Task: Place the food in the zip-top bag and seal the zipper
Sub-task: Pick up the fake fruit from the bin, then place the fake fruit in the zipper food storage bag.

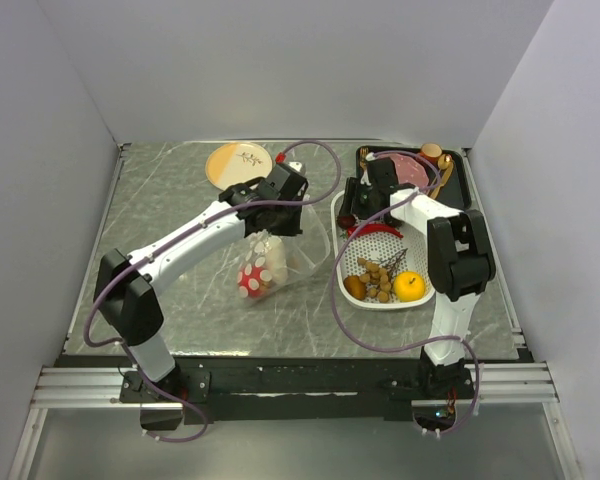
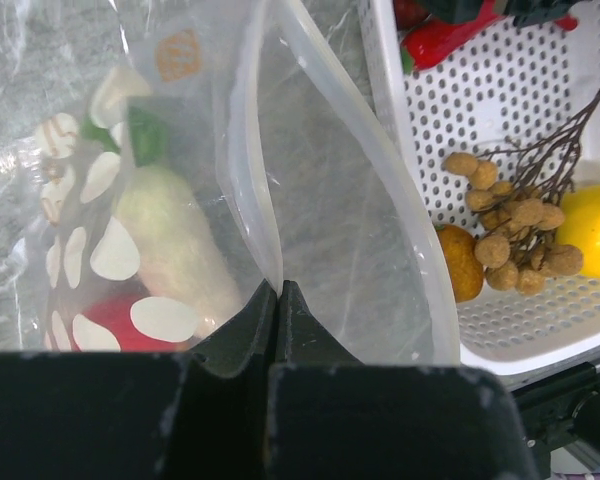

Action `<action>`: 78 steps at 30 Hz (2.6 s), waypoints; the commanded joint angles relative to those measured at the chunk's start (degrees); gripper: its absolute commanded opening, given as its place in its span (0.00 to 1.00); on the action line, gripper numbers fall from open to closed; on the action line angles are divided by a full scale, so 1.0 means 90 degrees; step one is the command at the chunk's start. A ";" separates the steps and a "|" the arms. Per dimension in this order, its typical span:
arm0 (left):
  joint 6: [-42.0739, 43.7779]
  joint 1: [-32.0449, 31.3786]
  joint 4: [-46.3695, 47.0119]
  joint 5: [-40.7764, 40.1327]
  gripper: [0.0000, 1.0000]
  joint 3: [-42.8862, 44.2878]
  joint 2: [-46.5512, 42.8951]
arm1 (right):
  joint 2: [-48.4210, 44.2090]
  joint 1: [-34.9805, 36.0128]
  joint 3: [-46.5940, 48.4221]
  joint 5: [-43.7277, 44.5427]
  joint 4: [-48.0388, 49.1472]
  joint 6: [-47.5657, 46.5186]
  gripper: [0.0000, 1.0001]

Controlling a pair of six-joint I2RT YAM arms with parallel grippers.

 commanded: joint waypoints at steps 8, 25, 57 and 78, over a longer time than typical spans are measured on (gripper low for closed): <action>0.0001 -0.0010 0.0354 0.0028 0.01 -0.0038 -0.0425 | 0.0167 0.0007 0.0376 0.0086 -0.0096 -0.0027 0.64; 0.0079 -0.0010 0.0188 -0.0089 0.01 0.0059 -0.0298 | 0.0090 0.0017 0.0328 0.0056 -0.0076 0.0003 0.03; -0.0009 0.0048 0.0315 -0.0285 0.01 0.0137 -0.0385 | -0.3593 0.1423 -0.1499 -0.0949 0.0852 0.1438 0.00; -0.0116 0.0088 0.0647 -0.0275 0.01 -0.0273 -0.0845 | -0.3261 0.1931 -0.1245 -0.0647 0.0550 0.1057 0.62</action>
